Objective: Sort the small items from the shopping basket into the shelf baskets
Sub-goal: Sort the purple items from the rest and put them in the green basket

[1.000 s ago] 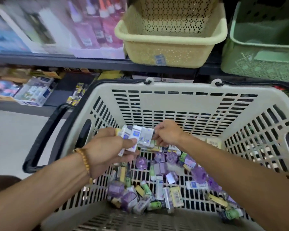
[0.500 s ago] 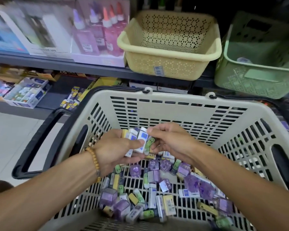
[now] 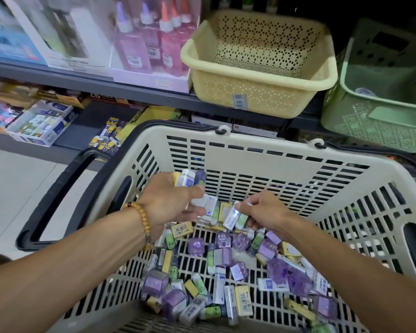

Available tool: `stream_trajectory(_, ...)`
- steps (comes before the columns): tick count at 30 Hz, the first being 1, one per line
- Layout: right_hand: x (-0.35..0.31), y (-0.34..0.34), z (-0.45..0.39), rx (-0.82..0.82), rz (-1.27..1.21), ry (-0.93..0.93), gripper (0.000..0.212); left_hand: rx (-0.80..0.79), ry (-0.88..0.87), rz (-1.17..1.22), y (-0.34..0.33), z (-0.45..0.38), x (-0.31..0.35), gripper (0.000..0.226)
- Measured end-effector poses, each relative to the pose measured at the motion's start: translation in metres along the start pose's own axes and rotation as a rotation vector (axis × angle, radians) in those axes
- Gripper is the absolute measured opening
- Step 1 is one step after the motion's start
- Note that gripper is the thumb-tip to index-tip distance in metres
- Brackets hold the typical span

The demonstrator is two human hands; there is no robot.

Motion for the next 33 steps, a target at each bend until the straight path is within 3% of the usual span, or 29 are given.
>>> stream_trajectory(5, -0.005, -0.029, -0.005, 0.116, -0.044, 0.039, 0.025, -0.005, 0.038, 0.027, 0.001, 0.0, 0.001, 0.013)
stream_trajectory(8, 0.001, -0.03, -0.004, 0.145, -0.141, 0.037, 0.015, 0.018, 0.075, 0.074, 0.0, 0.001, 0.0, 0.02)
stream_trajectory(14, 0.002, -0.025, 0.001, 0.217, -0.002, 0.133, 0.007, -0.009, 0.085, 0.044, -0.003, 0.002, 0.0, 0.034)
stream_trajectory(17, -0.01, -0.014, 0.015, 0.243, -0.016, 0.226, 0.025, -0.03, 0.083, 0.011, -0.005, 0.002, -0.003, 0.032)
stream_trajectory(19, -0.024, -0.006, 0.028, 0.148, -0.192, 0.213, 0.037, -0.059, 0.08, -0.014, -0.007, 0.003, -0.003, 0.028)
stream_trajectory(23, -0.047, -0.003, 0.043, -0.086, -0.35, 0.228, 0.017, -0.148, 0.065, -0.055, -0.017, 0.006, -0.002, 0.024)
stream_trajectory(27, -0.039, 0.017, 0.031, 0.012, -0.423, 0.138, 0.013, -0.165, 0.109, -0.024, -0.02, 0.003, -0.002, 0.02)
stream_trajectory(30, -0.011, 0.027, 0.021, 0.12, -0.25, 0.059, 0.018, -0.135, 0.141, 0.036, -0.017, 0.0, -0.002, 0.011)
stream_trajectory(33, 0.013, 0.016, 0.01, 0.145, -0.106, 0.016, 0.021, -0.1, 0.155, 0.097, -0.016, -0.003, -0.004, 0.026)
Point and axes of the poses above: each hand's wrist, its own z-axis away from the middle knuckle, its own y-axis out of the back of the hand, x = y × z, the point moved 1 cm from there along -z, towards the middle knuckle, and after that the axes turned 14 degrees about x, right-handed, at the moved point
